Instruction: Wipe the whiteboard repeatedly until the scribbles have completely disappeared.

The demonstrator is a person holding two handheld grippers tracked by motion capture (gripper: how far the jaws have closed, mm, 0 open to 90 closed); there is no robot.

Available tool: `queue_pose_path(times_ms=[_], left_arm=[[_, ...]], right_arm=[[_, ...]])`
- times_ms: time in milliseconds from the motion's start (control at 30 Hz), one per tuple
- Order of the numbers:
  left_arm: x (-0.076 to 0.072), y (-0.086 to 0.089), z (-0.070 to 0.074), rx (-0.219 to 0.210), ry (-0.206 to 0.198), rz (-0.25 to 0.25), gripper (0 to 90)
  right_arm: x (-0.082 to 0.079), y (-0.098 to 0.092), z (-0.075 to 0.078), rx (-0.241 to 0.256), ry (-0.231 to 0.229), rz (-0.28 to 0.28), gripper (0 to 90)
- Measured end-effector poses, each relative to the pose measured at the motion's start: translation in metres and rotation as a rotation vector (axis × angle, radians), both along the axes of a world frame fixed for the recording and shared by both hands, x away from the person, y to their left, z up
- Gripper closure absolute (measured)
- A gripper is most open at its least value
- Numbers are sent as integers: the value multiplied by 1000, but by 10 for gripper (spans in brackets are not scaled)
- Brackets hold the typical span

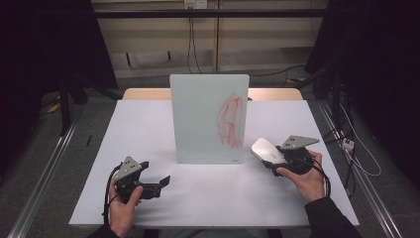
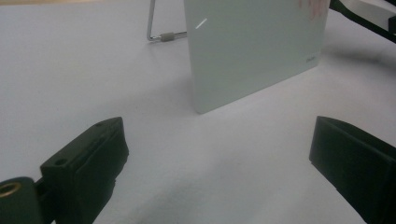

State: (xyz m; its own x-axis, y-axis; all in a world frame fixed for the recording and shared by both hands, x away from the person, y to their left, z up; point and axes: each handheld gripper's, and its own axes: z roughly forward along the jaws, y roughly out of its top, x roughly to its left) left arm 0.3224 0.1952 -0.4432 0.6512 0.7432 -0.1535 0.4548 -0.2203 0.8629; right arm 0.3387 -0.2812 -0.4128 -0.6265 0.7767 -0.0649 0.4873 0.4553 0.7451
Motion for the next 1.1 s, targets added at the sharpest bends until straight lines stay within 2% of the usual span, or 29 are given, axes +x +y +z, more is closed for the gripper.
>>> queue_pose_path(times_ms=[200, 367, 500, 533, 600, 633, 767, 867, 1000, 1100], left_arm=[[0, 4, -1, -17, 7, 23, 40], [0, 2, 0, -5, 4, 17, 40], [0, 0, 1, -11, 1, 10, 40], [0, -1, 1, -3, 0, 7, 40], [0, -1, 0, -16, 6, -14, 40], [1, 0, 0, -9, 6, -18, 40], [1, 0, 0, -5, 6, -7, 41], [1, 1, 0, -8, 10, 0, 41], [0, 0, 1, -8, -7, 0, 41], [0, 0, 1, -13, -4, 2, 41]], right_arm=[[-1, 2, 2, 31, 1, -2, 310], [-7, 4, 4, 33, -22, 9, 310], [-13, 6, 7, 34, -63, 3, 310], [-15, 7, 8, 31, -74, 8, 310], [-18, 12, 12, 15, -102, 33, 310], [-18, 12, 12, 15, -102, 33, 310], [-20, 21, 17, 6, -143, 52, 310], [-21, 30, 19, -24, -184, 66, 310], [-18, 40, 20, -47, -244, 74, 310], [-16, 47, 24, -52, -279, 82, 310]])
